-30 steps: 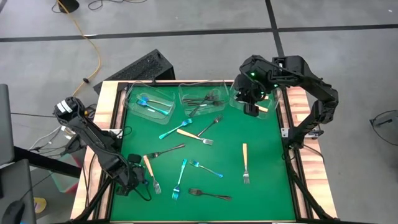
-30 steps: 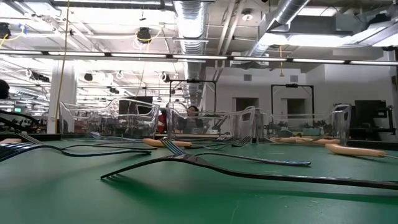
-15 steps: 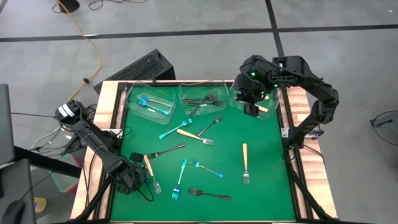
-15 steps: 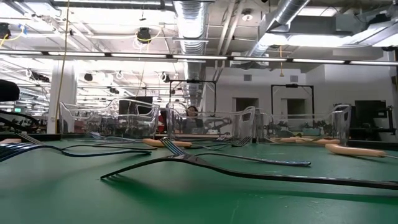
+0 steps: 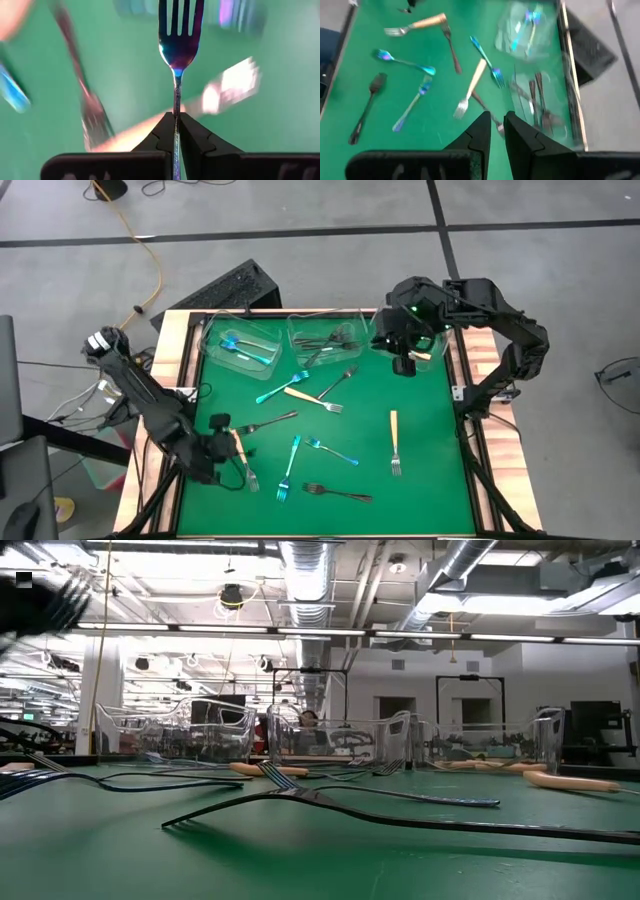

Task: Sort silverware by color (type)
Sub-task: Put the blue fork into the left transparent bin

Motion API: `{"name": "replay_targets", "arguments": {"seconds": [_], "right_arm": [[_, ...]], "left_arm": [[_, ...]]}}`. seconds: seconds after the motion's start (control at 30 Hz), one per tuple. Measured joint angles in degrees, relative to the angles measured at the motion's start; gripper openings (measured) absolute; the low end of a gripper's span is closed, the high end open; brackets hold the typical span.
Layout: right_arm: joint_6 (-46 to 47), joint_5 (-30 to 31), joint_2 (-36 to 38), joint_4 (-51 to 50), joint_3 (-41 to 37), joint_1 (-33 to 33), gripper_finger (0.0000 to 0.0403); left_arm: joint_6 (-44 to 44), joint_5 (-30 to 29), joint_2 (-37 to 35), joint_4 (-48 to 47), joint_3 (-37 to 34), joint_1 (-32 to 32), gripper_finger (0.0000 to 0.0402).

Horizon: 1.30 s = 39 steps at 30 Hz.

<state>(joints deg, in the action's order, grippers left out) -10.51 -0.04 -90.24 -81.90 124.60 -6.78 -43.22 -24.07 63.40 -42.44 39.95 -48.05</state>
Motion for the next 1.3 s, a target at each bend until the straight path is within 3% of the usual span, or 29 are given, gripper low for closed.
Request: {"name": "replay_targets", "arguments": {"seconds": [0.23,0.3,0.4,0.57,0.77,1.03,1.3], "right_arm": [[-3.1,0.0,-0.2,11.4,-0.5,5.1,0.0077],[-4.2,0.0,-0.3,17.6,-2.8,6.2,0.0077],[-6.9,-0.1,-0.6,28.1,-9.5,7.4,0.0077],[-8.9,-0.3,-0.7,53.0,-24.8,8.0,0.0077],[-5.6,-2.7,-0.7,74.0,-36.9,8.4,0.0077],[-4.6,-3.0,-0.7,79.8,-40.8,9.4,0.0101],[-4.5,0.9,-4.1,87.7,-40.8,10.6,0.0214]], "left_arm": [[10.5,-26.3,-15.1,7.1,0.5,1.6,0.0000],[17.2,-30.3,-18.1,13.0,0.5,2.7,0.0000],[30.1,-31.4,-20.8,24.3,0.6,4.4,0.0000],[47.9,-25.9,-21.4,39.1,0.6,8.0,0.0000],[52.7,-13.3,-20.5,43.5,0.6,16.2,0.0000],[54.4,3.9,-18.2,49.4,-1.1,30.7,0.0000],[56.8,14.2,-11.8,59.1,-1.8,40.9,0.0000]]}}
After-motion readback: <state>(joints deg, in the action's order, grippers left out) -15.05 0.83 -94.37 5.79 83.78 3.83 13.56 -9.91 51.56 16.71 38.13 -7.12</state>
